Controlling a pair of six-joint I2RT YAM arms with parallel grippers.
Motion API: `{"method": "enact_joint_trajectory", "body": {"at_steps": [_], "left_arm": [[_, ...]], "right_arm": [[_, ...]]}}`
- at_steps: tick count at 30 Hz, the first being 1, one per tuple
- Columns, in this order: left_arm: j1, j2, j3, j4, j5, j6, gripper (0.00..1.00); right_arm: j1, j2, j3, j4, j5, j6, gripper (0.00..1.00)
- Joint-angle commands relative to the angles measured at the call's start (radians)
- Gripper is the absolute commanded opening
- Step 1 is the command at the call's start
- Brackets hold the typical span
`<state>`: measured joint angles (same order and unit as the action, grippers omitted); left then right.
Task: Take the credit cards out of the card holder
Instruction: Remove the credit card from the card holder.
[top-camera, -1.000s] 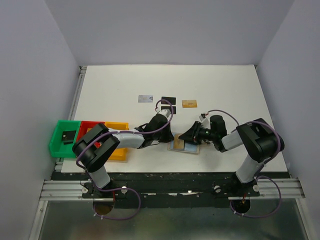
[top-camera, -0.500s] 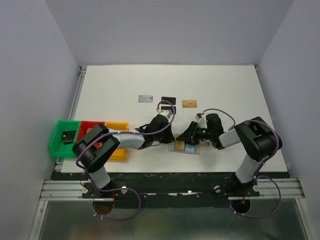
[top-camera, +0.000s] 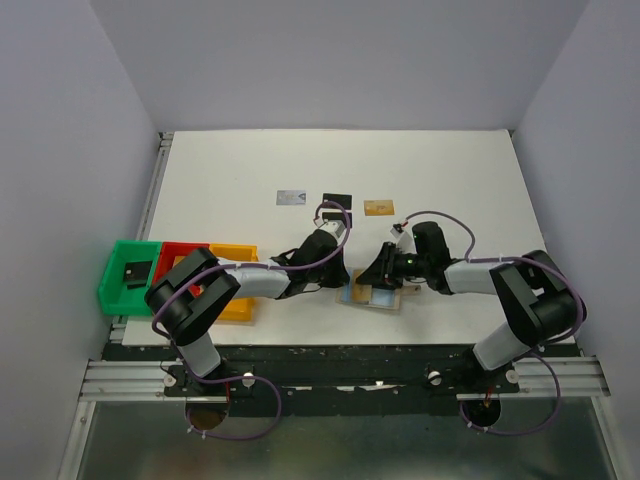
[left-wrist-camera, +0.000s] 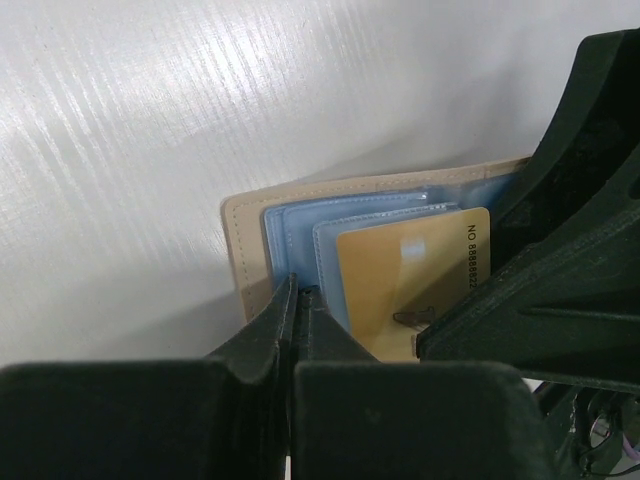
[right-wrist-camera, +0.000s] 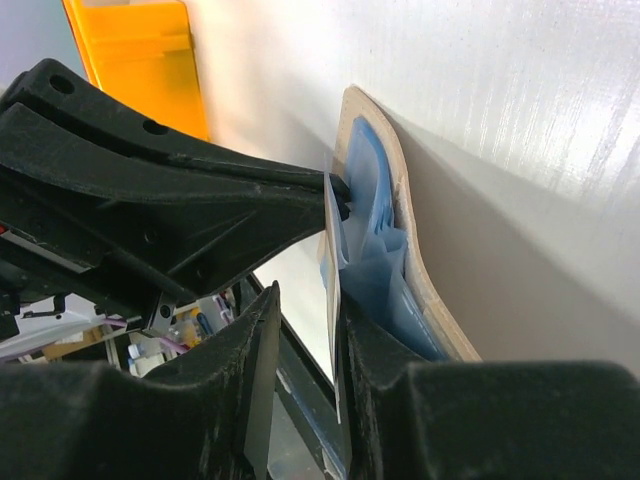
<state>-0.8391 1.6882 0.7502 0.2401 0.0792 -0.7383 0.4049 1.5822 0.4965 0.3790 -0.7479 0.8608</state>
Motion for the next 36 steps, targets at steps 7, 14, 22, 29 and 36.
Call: {"method": "enact_joint_trajectory", "body": {"at_steps": [7, 14, 22, 29, 36], "left_arm": [[0.012, 0.031, -0.031, -0.107, 0.002, -0.012, 0.00], [0.017, 0.041, -0.028, -0.114, 0.001, -0.016, 0.00], [0.020, 0.044, -0.029, -0.114, -0.001, -0.019, 0.00], [0.021, 0.042, -0.031, -0.117, -0.004, -0.021, 0.00], [0.021, 0.042, -0.031, -0.122, -0.010, -0.024, 0.00]], "right_arm": [[-0.006, -0.063, 0.039, -0.134, 0.022, -0.066, 0.35], [-0.021, -0.094, 0.034, -0.163, 0.028, -0.078, 0.32], [-0.040, -0.120, 0.028, -0.173, 0.024, -0.085, 0.28], [-0.060, -0.134, 0.022, -0.190, 0.025, -0.094, 0.25], [-0.083, -0.146, 0.014, -0.210, 0.027, -0.106, 0.20]]}}
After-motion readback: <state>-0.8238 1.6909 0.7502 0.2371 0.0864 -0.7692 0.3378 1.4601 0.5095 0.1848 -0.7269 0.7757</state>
